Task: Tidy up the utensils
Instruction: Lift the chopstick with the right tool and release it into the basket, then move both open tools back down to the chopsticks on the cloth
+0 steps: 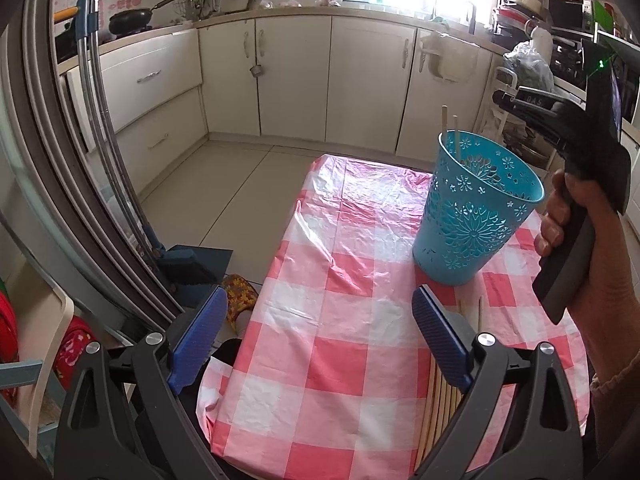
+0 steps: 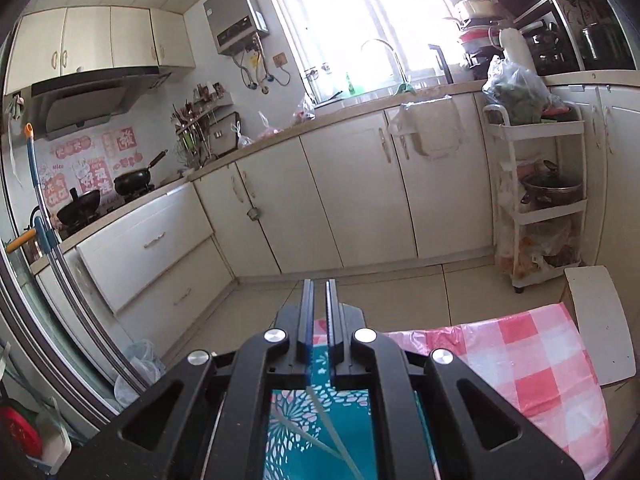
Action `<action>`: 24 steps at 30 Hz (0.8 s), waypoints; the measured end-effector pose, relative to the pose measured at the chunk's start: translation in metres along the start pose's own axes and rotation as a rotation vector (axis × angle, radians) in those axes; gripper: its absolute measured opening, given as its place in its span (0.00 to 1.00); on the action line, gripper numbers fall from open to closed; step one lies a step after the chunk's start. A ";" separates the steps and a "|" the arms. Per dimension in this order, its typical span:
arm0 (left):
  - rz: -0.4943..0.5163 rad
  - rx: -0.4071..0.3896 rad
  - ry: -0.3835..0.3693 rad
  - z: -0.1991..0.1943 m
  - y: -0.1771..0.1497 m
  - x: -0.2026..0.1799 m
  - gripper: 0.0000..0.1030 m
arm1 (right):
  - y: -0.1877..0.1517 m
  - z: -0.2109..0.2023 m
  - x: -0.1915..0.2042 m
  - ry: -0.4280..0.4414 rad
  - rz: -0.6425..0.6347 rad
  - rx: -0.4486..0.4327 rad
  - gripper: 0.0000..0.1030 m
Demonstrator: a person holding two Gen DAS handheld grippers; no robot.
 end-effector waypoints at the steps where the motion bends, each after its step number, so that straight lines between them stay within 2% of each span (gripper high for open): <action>1: 0.000 -0.001 0.000 -0.001 0.000 0.000 0.87 | -0.002 -0.002 -0.001 0.002 -0.005 0.010 0.06; 4: 0.006 -0.007 0.001 -0.004 -0.001 -0.002 0.87 | -0.008 -0.016 -0.003 0.004 -0.010 0.022 0.06; 9: 0.003 -0.009 -0.002 -0.010 -0.004 -0.002 0.88 | -0.021 -0.064 -0.010 0.006 -0.016 0.015 0.08; 12: 0.005 -0.009 -0.003 -0.014 -0.009 -0.004 0.89 | -0.041 -0.091 -0.014 -0.008 -0.025 0.045 0.19; 14: 0.011 -0.004 -0.005 -0.016 -0.013 -0.005 0.89 | -0.062 -0.103 -0.017 -0.027 -0.027 0.095 0.28; 21: 0.038 0.024 -0.007 -0.021 -0.030 -0.011 0.90 | -0.140 -0.084 -0.031 -0.082 0.033 0.380 0.28; 24: 0.051 0.032 -0.003 -0.024 -0.037 -0.012 0.90 | -0.157 -0.064 -0.033 -0.110 0.039 0.452 0.28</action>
Point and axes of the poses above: each gripper's, at about its wrist camera, not at the fingertips, and z roughly the way its jaws point, x to its left, y to its top, the point moved 1 cm from there along z, roughly the way its jaws point, and after that the axes turned 2 degrees about x, right-handed, at the moved point
